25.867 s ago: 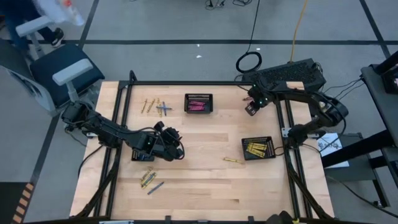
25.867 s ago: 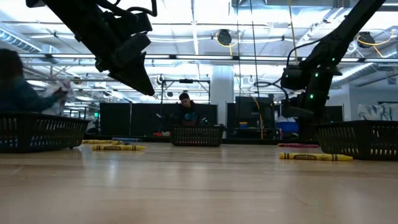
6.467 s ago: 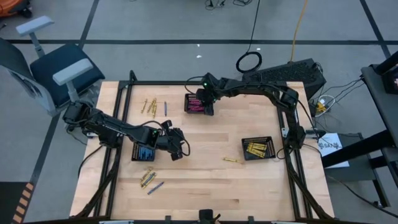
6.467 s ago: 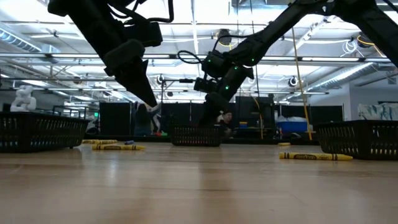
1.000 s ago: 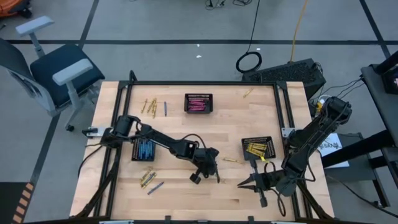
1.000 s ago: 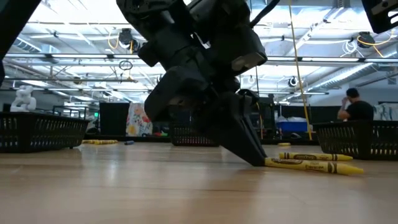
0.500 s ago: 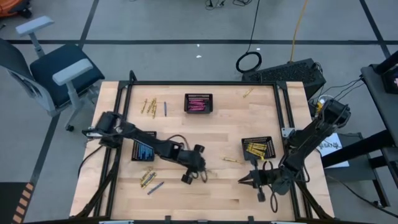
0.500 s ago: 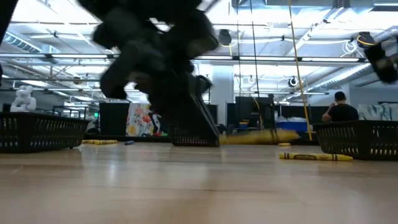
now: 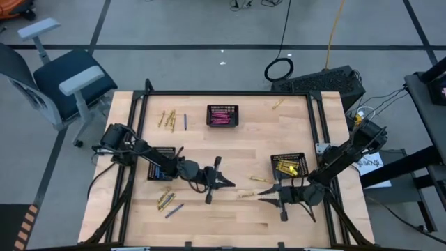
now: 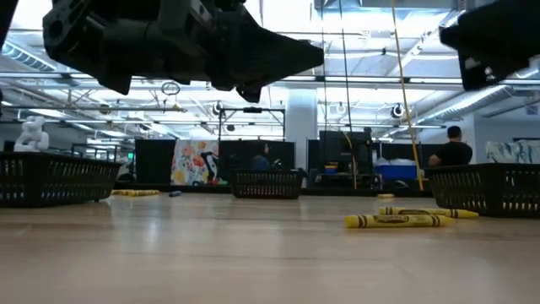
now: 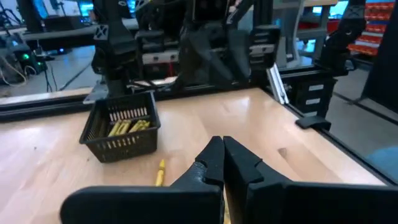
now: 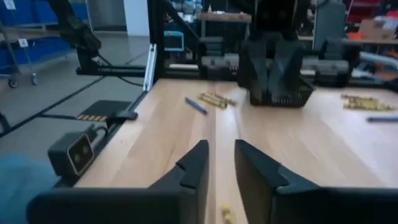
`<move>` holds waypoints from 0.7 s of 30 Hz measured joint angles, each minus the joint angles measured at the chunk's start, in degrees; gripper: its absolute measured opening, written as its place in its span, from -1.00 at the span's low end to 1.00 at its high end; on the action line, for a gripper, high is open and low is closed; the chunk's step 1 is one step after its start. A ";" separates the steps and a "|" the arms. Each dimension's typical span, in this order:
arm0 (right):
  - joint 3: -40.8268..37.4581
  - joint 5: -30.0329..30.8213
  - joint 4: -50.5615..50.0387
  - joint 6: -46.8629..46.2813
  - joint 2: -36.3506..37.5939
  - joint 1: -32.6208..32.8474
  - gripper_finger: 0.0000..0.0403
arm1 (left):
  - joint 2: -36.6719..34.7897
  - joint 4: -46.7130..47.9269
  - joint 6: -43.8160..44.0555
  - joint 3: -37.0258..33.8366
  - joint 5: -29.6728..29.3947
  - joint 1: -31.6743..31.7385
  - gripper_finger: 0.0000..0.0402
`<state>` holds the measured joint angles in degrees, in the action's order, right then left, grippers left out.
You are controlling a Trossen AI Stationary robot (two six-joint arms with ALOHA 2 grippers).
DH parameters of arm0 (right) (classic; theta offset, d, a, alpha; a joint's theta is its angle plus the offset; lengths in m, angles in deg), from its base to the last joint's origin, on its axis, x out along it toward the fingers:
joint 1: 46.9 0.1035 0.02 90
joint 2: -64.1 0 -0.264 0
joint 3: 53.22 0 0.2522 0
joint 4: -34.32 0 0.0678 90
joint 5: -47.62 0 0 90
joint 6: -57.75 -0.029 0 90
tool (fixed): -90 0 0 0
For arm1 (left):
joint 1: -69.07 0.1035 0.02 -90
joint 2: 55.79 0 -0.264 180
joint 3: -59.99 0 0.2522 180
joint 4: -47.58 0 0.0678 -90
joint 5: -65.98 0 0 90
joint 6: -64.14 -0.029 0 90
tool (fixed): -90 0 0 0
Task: Sort crayons
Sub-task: Put the yellow crayon into the bottom right black bin
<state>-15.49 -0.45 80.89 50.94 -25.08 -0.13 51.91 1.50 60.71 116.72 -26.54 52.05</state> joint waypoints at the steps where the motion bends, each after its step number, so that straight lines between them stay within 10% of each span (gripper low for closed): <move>1: 0.42 -0.04 0.22 0.77 0.05 -0.10 -0.64 | 0.00 0.30 0.32 0.03 -0.14 0.00 -0.99; 13: 0.82 12.54 -10.89 1.24 13.69 6.48 -0.51 | 0.04 43.81 4.59 17.23 -12.42 -0.39 -1.00; 21: 0.82 13.46 -12.19 -3.07 13.06 7.12 -0.60 | -0.04 47.88 4.29 22.51 -8.08 -0.51 -0.67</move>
<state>-14.66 13.01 68.70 47.87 -12.03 6.99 51.86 49.38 65.01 139.22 -34.62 51.54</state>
